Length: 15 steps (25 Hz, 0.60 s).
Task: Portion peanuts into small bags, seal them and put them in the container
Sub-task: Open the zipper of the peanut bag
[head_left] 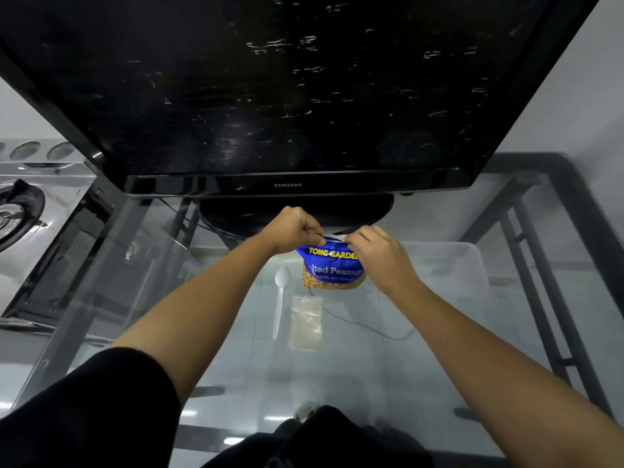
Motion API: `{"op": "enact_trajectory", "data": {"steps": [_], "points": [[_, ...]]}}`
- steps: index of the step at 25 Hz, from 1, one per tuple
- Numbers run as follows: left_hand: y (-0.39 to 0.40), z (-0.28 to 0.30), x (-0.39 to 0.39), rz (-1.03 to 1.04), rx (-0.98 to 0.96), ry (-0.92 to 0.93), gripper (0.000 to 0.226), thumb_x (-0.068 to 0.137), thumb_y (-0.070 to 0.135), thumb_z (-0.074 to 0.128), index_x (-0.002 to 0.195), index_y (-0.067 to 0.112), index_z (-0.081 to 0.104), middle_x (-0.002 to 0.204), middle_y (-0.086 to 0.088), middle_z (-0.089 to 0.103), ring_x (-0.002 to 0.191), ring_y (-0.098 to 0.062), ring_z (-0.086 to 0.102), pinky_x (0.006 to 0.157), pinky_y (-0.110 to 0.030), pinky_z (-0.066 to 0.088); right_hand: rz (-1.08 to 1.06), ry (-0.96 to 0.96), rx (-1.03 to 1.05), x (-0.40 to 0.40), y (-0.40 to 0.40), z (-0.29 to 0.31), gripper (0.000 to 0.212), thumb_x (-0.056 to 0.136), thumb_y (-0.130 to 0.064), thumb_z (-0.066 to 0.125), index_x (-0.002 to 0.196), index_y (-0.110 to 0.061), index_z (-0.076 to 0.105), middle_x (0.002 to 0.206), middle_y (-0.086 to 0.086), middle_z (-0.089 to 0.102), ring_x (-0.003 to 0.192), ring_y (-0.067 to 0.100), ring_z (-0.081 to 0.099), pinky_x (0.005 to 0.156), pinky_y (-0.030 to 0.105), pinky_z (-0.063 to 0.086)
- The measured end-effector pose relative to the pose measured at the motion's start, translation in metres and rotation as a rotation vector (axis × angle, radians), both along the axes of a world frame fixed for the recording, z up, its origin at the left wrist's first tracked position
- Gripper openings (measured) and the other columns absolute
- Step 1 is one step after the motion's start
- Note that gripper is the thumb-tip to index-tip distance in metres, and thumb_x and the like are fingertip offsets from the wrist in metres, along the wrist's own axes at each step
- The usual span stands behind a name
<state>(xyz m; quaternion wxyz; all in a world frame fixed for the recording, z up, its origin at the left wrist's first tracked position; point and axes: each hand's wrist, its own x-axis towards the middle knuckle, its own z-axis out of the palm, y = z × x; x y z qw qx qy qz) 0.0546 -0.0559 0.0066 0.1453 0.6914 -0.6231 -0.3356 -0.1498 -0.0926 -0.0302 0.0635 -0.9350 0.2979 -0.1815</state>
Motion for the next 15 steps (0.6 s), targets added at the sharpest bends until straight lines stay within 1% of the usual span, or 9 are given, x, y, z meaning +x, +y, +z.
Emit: {"op": "enact_trajectory", "data": {"steps": [4, 6, 8, 11, 13, 15], "points": [[-0.005, 0.002, 0.006, -0.002, 0.084, 0.100, 0.015, 0.081, 0.020, 0.069, 0.094, 0.013, 0.068, 0.092, -0.004, 0.071, 0.081, -0.006, 0.065, 0.068, -0.020, 0.054, -0.002, -0.033, 0.113, 0.005, -0.003, 0.001, 0.047, 0.052, -0.023, 0.089, 0.087, -0.002, 0.066, 0.080, 0.011, 0.070, 0.074, 0.023, 0.068, 0.061, 0.030, 0.055], [-0.007, 0.003, 0.009, -0.020, 0.117, 0.142, 0.010, 0.081, 0.021, 0.069, 0.091, 0.019, 0.067, 0.086, 0.003, 0.070, 0.080, -0.004, 0.066, 0.066, -0.018, 0.054, 0.023, -0.021, 0.126, 0.004, -0.006, 0.000, 0.048, 0.054, -0.024, 0.088, 0.090, -0.001, 0.066, 0.083, 0.012, 0.070, 0.078, 0.023, 0.068, 0.062, 0.033, 0.056], [-0.009, 0.005, 0.012, -0.027, 0.150, 0.187, 0.008, 0.082, 0.024, 0.068, 0.089, 0.021, 0.068, 0.081, 0.010, 0.070, 0.079, -0.003, 0.068, 0.065, -0.016, 0.055, 0.031, -0.041, 0.123, 0.003, -0.008, 0.000, 0.046, 0.056, -0.024, 0.087, 0.091, -0.001, 0.067, 0.082, 0.013, 0.069, 0.077, 0.024, 0.067, 0.060, 0.035, 0.057], [-0.012, 0.009, 0.015, -0.031, 0.200, 0.261, 0.011, 0.085, 0.026, 0.065, 0.091, 0.018, 0.069, 0.081, 0.009, 0.071, 0.078, -0.002, 0.069, 0.062, -0.012, 0.054, 0.041, -0.077, 0.056, 0.003, -0.006, -0.002, 0.046, 0.054, -0.024, 0.087, 0.090, -0.002, 0.068, 0.079, 0.013, 0.069, 0.073, 0.024, 0.068, 0.058, 0.032, 0.055], [-0.017, 0.011, 0.014, -0.070, 0.230, 0.248, 0.015, 0.086, 0.024, 0.063, 0.095, 0.013, 0.069, 0.084, 0.006, 0.071, 0.079, -0.005, 0.069, 0.061, -0.012, 0.053, 0.039, -0.096, 0.052, 0.003, -0.004, -0.004, 0.047, 0.055, -0.026, 0.086, 0.091, -0.002, 0.068, 0.081, 0.014, 0.068, 0.075, 0.023, 0.068, 0.059, 0.032, 0.055], [-0.022, 0.012, 0.012, -0.088, 0.253, 0.213, 0.013, 0.088, 0.022, 0.062, 0.093, 0.012, 0.068, 0.085, 0.005, 0.070, 0.079, -0.006, 0.068, 0.059, -0.010, 0.052, 0.042, -0.095, 0.058, 0.003, -0.006, -0.006, 0.048, 0.055, -0.028, 0.086, 0.092, -0.002, 0.068, 0.082, 0.013, 0.069, 0.076, 0.023, 0.068, 0.060, 0.032, 0.055]]}}
